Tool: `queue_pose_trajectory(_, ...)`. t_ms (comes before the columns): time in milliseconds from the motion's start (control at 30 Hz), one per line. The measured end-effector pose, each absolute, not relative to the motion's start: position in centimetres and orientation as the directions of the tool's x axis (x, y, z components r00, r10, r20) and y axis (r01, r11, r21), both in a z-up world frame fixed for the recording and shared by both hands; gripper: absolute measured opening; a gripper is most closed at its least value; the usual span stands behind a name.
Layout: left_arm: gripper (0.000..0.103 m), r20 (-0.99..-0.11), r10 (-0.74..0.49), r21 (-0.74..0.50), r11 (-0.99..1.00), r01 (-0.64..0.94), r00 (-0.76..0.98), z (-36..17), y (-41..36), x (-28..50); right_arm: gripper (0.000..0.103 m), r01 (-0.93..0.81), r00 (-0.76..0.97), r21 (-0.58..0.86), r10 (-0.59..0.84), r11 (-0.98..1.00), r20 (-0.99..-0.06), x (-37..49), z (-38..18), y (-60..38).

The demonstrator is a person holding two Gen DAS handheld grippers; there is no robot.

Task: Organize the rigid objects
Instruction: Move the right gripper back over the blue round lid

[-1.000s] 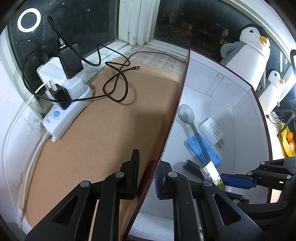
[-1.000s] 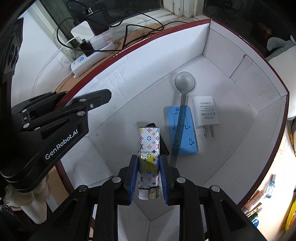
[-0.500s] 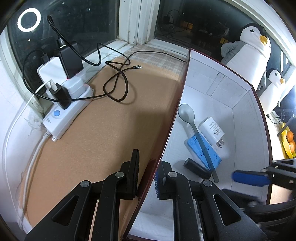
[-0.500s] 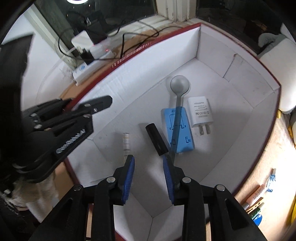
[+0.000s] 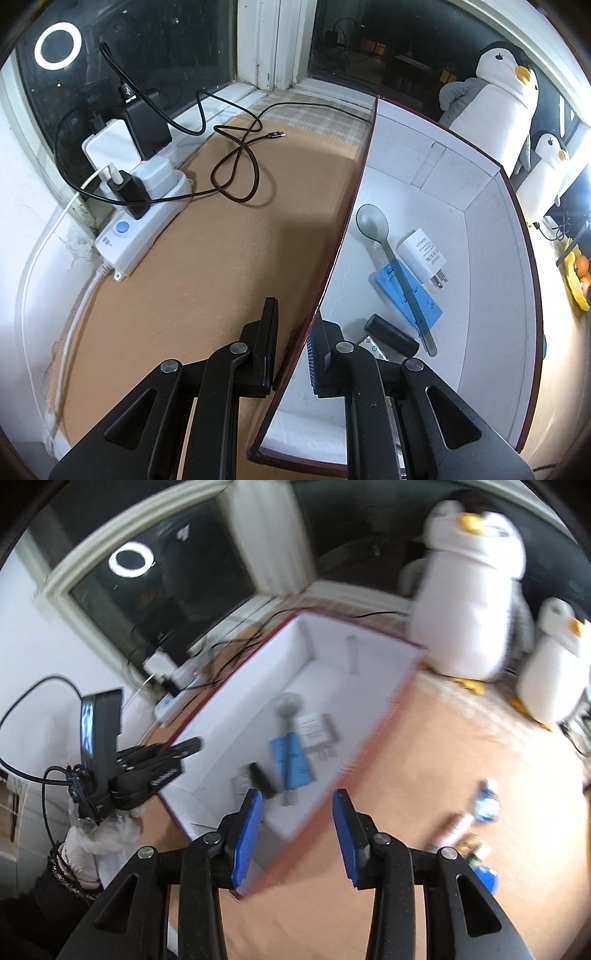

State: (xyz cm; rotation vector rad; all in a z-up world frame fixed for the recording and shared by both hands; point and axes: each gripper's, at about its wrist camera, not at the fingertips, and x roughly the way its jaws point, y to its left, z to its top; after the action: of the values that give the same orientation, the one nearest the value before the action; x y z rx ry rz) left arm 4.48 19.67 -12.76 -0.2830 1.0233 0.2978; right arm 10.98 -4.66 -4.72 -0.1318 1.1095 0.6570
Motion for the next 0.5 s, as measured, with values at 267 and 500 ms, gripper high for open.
queue_pose_trajectory(267,0.013,-0.869,0.124,-0.077,0.923,-0.378,0.479,-12.3,19.5,4.1,0.043,-0.365,0.343,0.133,0.266,0.921,-0.901,12.2,-7.7,-15.4)
queue_pose_trajectory(500,0.013,-0.870,0.139,-0.063,0.920,-0.387,0.474,-11.8,19.3,3.7,0.043,-0.278,0.268,0.105,0.182,0.955,-0.946,12.8,-13.2,-21.2)
